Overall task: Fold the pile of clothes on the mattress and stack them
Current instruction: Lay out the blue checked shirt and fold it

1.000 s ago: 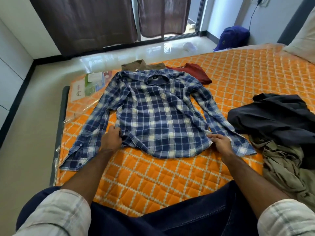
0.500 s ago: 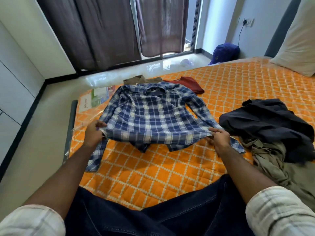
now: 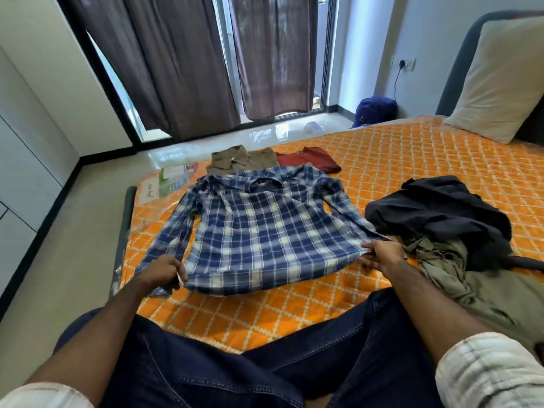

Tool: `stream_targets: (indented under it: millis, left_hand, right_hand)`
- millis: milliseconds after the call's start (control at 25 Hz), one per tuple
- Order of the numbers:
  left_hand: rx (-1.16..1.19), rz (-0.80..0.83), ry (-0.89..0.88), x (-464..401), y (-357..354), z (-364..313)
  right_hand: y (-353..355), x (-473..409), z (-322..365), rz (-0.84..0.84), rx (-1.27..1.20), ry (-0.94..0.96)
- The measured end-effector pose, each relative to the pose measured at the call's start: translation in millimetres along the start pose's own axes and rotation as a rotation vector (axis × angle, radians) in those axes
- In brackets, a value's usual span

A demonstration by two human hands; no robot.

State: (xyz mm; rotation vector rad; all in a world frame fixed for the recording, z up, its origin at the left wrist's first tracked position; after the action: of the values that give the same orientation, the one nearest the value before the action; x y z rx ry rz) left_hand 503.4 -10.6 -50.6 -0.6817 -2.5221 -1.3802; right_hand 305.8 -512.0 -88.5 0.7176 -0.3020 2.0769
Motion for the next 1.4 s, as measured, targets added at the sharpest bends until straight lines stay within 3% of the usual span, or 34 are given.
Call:
stream_targets:
  millis: [160,280,400,560,720,800,920,1000,1120,1280,1360,1400]
  left_hand:
    - [-0.12,0.077,0.007,4.5,-6.7,1.3]
    - [-0.177,0.281,0.063,7.1,-14.6,5.7]
    - [-0.369,0.424,0.041,1.3,-25.8,6.3]
    - [-0.774,0.248,-0.328,-11.0,-43.4,-18.4]
    - [-0.832,0.279,-0.831,14.5,-104.0,-74.3]
    - [-0.967,0.289,-0.975,24.0,-145.2,-82.5]
    - [-1.102,0.253,-0.942,24.1,-173.3,-76.2]
    - [-1.118,0.256,-0.965,25.5,-177.7,-70.7]
    - [-1.148,0.222,-1.013,29.0,-184.5,-66.3]
    - [-1.189,0.231,-0.942,31.5,-201.8,-76.5]
    - [-1.112,0.272,-0.912,26.5,-199.5,-90.1]
    - [-1.022,0.319,-0.893,21.9,-192.6,-97.8]
  right_hand:
    - [4.4,5.1,-9.3,-0.018,0.14,-0.008]
    - [6.5,-3.2,-14.9,-0.041,0.313,-0.012]
    - [5.5,-9.5,-21.0,0.045,0.523,-0.018]
    - [-3.8,-12.1,-18.9,0.147,0.775,0.196]
    - [-11.2,2.1,-20.0,0.124,1.597,0.605]
    - [-21.5,9.5,-26.9,0.292,1.792,0.889]
    - [-41.3,18.3,-43.0,0.616,1.912,1.197]
    - [-51.2,16.5,-52.4,0.74,1.986,1.241]
    - [-55.7,12.1,-51.7,0.816,2.02,1.158]
    - [-62.1,21.3,-63.1,0.932,2.002,1.285]
    - [-68.0,26.8,-67.7,0.938,1.951,1.309]
    - [-71.2,26.5,-65.0,0.929,1.91,1.217]
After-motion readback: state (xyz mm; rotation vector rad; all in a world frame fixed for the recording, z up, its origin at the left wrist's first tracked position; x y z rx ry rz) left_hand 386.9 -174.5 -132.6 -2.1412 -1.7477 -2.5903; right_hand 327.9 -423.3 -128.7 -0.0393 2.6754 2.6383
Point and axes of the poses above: each hand's wrist, its own x-axis away from the middle knuckle, its own y-axis out of the back of the hand, z = x × y, the point moved 2 cm from there along -x, towards the middle knuckle, and after that the axes turned 4 degrees about -y, right-handed, at the moved point
